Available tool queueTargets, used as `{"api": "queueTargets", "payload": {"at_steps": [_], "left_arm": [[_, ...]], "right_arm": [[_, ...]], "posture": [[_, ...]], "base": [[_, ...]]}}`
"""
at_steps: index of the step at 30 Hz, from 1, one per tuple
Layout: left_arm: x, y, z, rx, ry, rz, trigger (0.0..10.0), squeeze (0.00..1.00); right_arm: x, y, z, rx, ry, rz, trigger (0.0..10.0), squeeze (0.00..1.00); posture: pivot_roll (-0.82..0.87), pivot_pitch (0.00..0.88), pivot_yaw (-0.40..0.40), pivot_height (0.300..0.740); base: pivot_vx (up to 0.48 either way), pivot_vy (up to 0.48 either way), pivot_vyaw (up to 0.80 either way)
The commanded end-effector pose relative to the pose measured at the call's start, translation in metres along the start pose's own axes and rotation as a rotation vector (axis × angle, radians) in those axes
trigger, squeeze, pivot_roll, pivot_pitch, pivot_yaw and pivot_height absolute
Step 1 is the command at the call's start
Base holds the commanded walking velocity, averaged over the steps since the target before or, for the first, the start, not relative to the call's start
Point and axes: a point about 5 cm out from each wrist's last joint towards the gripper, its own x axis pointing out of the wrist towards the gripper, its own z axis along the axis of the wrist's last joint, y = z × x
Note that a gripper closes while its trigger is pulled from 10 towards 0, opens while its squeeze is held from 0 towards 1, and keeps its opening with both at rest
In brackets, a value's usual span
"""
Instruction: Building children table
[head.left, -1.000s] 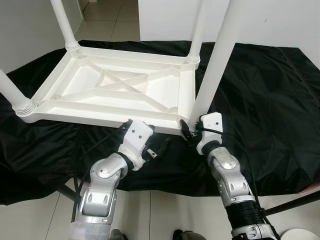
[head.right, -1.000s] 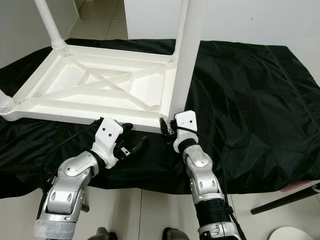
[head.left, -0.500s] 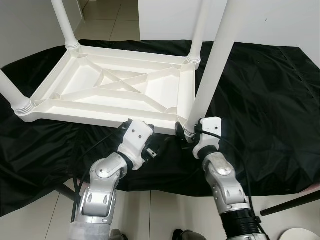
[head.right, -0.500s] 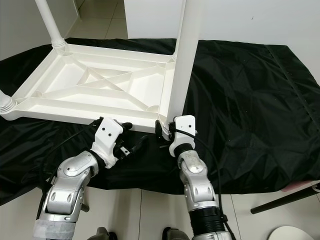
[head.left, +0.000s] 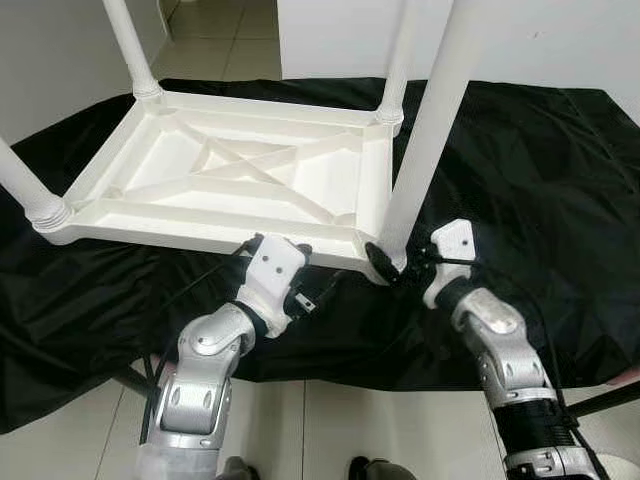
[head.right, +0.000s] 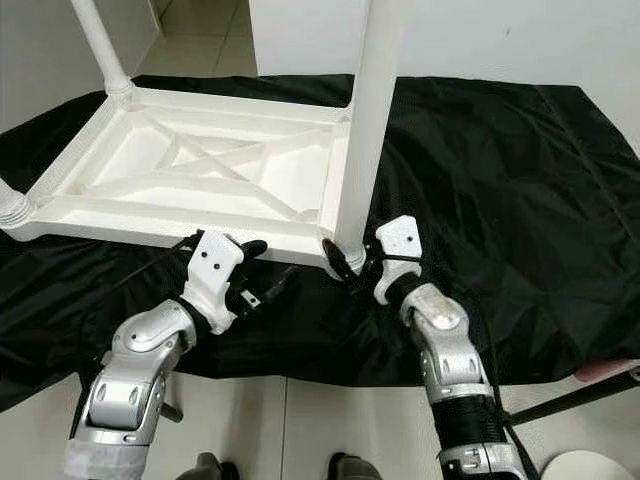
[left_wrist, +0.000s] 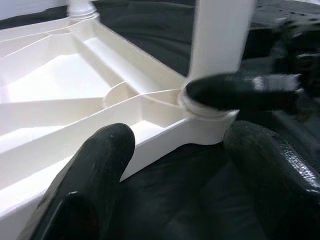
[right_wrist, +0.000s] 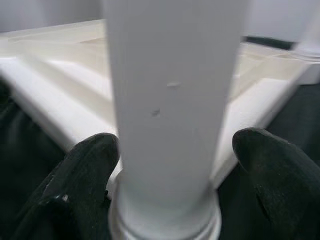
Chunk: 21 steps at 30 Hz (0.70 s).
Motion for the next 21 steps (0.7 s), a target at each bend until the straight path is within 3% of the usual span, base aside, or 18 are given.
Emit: {"api": "queueTargets", "payload": {"at_steps": [1, 10, 11, 12, 21], "left_arm": [[0.000, 0.000, -0.001, 0.001, 0.001, 0.010, 10.0, 0.00], [0.005, 0.006, 0.004, 0.013, -0.019, 0.015, 10.0, 0.00], [0.005, 0.007, 0.005, 0.018, -0.021, 0.017, 10.0, 0.00], [0.005, 0.007, 0.005, 0.020, -0.022, 0.017, 10.0, 0.00], [0.006, 0.008, 0.005, 0.022, -0.024, 0.020, 10.0, 0.00]], "right_arm": [[0.000, 0.001, -0.002, 0.005, -0.003, 0.032, 10.0, 0.00], [0.015, -0.002, -0.003, -0.038, 0.026, 0.210, 9.6, 0.00], [0.018, -0.003, -0.005, -0.058, 0.033, 0.235, 0.5, 0.00], [0.020, -0.002, -0.006, -0.063, 0.035, 0.244, 0.0, 0.00], [0.020, -0.003, -0.011, -0.057, 0.054, 0.273, 0.0, 0.00]], "posture": [[-0.08, 0.122, 0.052, 0.740], [-0.07, 0.095, 0.063, 0.740], [-0.07, 0.090, 0.063, 0.740], [-0.07, 0.089, 0.061, 0.740], [-0.06, 0.079, 0.052, 0.740]], "base": [[0.000, 0.000, 0.00], [0.000, 0.000, 0.00], [0.000, 0.000, 0.00], [0.000, 0.000, 0.00], [0.000, 0.000, 0.00]]}}
